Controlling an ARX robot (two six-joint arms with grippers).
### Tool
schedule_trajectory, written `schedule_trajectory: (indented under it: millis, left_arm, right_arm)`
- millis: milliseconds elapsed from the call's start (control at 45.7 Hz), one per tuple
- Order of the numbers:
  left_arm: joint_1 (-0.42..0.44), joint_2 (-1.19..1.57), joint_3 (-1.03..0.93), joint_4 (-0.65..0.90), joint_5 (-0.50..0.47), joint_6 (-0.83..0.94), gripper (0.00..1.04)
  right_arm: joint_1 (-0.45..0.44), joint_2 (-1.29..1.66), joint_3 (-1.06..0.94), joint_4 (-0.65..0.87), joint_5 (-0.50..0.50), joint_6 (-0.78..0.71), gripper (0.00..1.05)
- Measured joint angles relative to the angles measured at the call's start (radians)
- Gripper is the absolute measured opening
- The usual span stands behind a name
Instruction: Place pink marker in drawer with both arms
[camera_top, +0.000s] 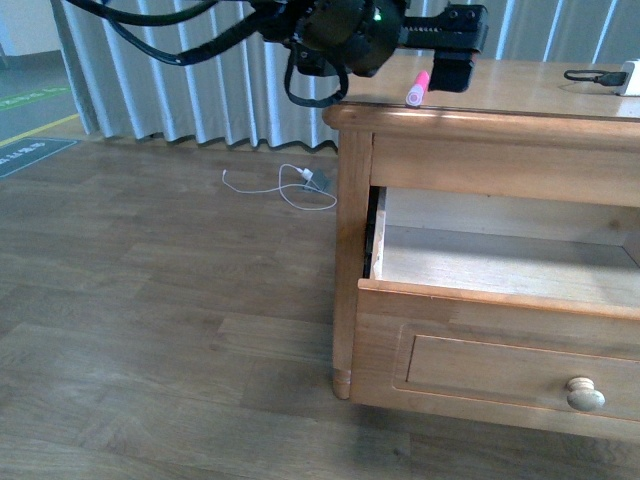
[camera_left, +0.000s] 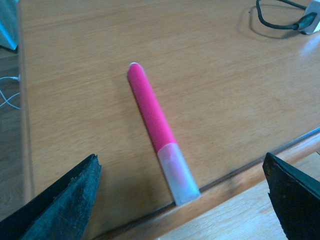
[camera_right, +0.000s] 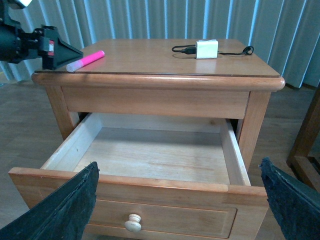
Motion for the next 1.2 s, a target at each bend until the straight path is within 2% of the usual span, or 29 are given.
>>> schedule_trajectory:
  millis: [306,853,1049,1115,1203]
  left_arm:
    - [-0.022,0.133,0.195,-0.080,-0.016,0.018,0.99]
    - [-0.024,0.195,0.322,-0.229,-0.059,0.031,0.98]
    - [-0.024,0.195,0.320,-0.231,-0.061,0.033,0.66]
    - [-0.024,0.194,0.315,-0.231,-0.064,0.036,0.52]
    - [-0.023,0.185,0.300,-0.224,-0.066,0.036,0.39]
  right_arm:
    - [0.000,0.000,0.000,0.000,0.000,0.000,0.96]
    - [0.000,0.000,0.000,0.000,0.000,0.000,0.96]
    - [0.000,0.000,0.000,0.000,0.000,0.000,0.96]
    - [0.000,0.000,0.000,0.000,0.000,0.000,0.96]
    - [0.000,0.000,0.000,0.000,0.000,0.000,0.96]
